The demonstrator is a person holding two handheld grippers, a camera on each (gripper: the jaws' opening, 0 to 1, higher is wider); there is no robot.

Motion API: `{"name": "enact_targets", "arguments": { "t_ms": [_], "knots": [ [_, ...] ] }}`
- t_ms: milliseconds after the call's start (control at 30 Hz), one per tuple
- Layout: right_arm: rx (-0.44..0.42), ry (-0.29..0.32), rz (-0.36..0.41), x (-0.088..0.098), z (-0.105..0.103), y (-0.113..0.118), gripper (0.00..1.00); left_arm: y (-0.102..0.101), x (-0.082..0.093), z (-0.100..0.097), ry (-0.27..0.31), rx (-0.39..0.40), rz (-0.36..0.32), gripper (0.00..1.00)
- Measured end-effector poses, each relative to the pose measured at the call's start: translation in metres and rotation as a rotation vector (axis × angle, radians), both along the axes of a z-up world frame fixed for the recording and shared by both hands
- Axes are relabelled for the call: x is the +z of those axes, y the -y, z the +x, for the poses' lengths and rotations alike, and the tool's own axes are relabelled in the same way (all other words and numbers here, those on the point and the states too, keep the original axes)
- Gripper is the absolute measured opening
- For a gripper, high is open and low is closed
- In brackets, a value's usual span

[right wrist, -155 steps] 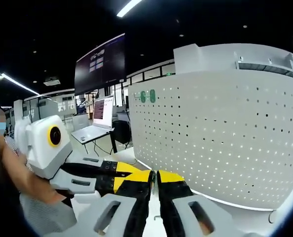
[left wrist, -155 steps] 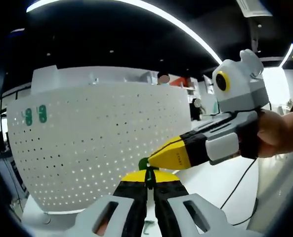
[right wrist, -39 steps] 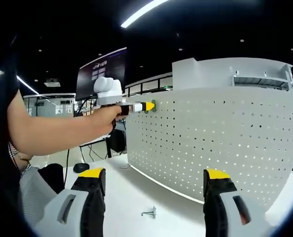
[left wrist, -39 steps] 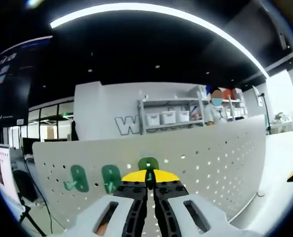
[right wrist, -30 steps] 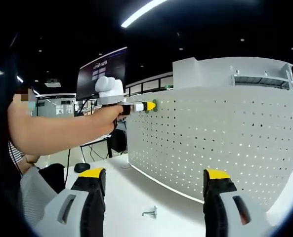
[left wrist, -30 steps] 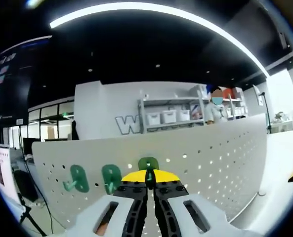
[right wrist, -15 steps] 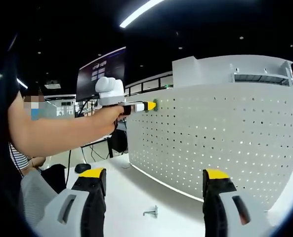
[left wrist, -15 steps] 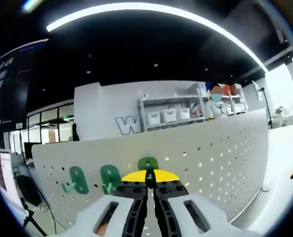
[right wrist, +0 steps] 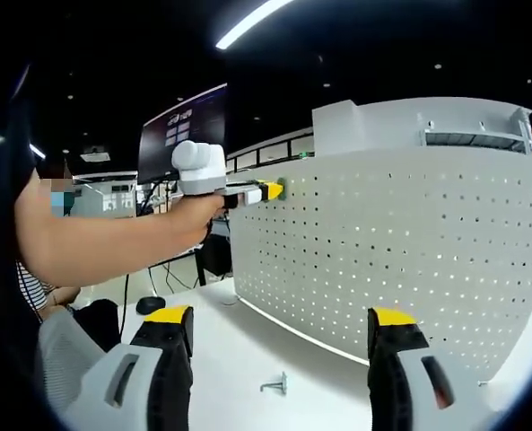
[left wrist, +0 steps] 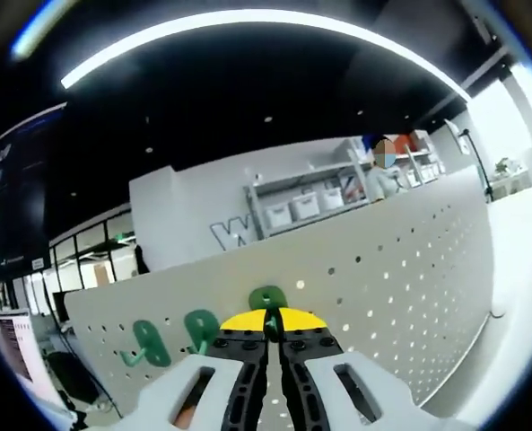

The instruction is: Insert the hook assembly into the mounting plate slot until the hook locks in place.

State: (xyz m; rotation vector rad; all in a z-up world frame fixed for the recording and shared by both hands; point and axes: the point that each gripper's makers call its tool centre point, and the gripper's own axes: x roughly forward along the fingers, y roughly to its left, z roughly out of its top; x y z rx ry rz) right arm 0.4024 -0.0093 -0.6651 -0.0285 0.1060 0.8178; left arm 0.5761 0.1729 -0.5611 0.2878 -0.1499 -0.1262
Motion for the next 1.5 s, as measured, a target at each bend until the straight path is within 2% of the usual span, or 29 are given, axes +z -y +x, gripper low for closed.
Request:
{"name": "enact_targets", "arguments": {
  "t_ms": [133,233,333,500,533,567,700,733,767,800,867,1000,1067,1100,1233,1333,1500],
  "knots": [
    [0.001,-0.005,0.002,-0.0013,0.0001,-0.0011,0.78,0.0011,0.0003,0.0009,0.004,0.009,0.047,0.03],
    [0.003,-0.006,-0.003,-0.0018,-0.0002,-0.0023,0.78,0.0000,0.0006,0.0017,0.006,0.007,0.032,0.03],
    [0.001,-0.007,-0.003,-0.0015,0.0000,-0.0018,0.78,0.0014,0.0005,0.0018,0.019,0.023,0.076,0.03],
    [-0.001,-0.008,-0.006,-0.0015,0.0000,-0.0008,0.78,-0.0002,0.0006,0.0035,0.030,0.032,0.086,0.03],
    [-0.001,-0.008,-0.006,-0.0015,0.0000,-0.0009,0.78,0.0001,0.0010,0.0042,0.036,0.043,0.136,0.04],
    [-0.001,-0.009,-0.006,-0.0016,0.0000,-0.0010,0.78,0.0012,0.0007,0.0041,0.039,0.046,0.142,0.04],
    [0.004,-0.013,-0.004,-0.0016,-0.0005,-0.0026,0.77,-0.0004,0.0013,0.0052,0.035,0.036,0.120,0.04],
    [0.005,-0.013,-0.006,-0.0018,-0.0006,-0.0030,0.77,-0.0008,0.0010,0.0057,0.025,0.024,0.098,0.04],
    [0.006,-0.012,-0.008,-0.0018,-0.0007,-0.0035,0.77,-0.0006,-0.0008,0.0068,0.005,-0.007,0.013,0.03],
    [0.007,-0.012,-0.008,-0.0018,-0.0009,-0.0037,0.77,-0.0022,-0.0002,0.0075,0.011,-0.007,0.009,0.03],
    [0.008,-0.013,-0.008,-0.0019,-0.0008,-0.0038,0.77,-0.0008,-0.0004,0.0056,0.018,0.020,0.107,0.03],
    [0.006,-0.014,-0.010,-0.0018,-0.0004,-0.0028,0.77,0.0014,-0.0004,0.0056,0.022,0.021,0.093,0.04],
    [0.004,-0.013,-0.012,-0.0016,-0.0002,-0.0018,0.77,0.0018,-0.0020,0.0066,0.030,0.041,0.151,0.04],
    [0.004,-0.013,-0.012,-0.0016,-0.0001,-0.0017,0.77,0.0029,-0.0028,0.0063,0.032,0.042,0.160,0.04],
    [0.004,-0.014,-0.011,-0.0023,-0.0004,-0.0013,0.77,0.0018,-0.0026,0.0062,0.050,0.042,0.161,0.04],
    [0.005,-0.013,-0.011,-0.0025,-0.0011,-0.0017,0.77,0.0013,-0.0019,0.0049,0.048,0.033,0.126,0.04],
    [0.005,-0.013,-0.011,-0.0027,-0.0007,-0.0011,0.77,0.0014,-0.0020,0.0043,0.037,0.023,0.106,0.05]
  ]
}}
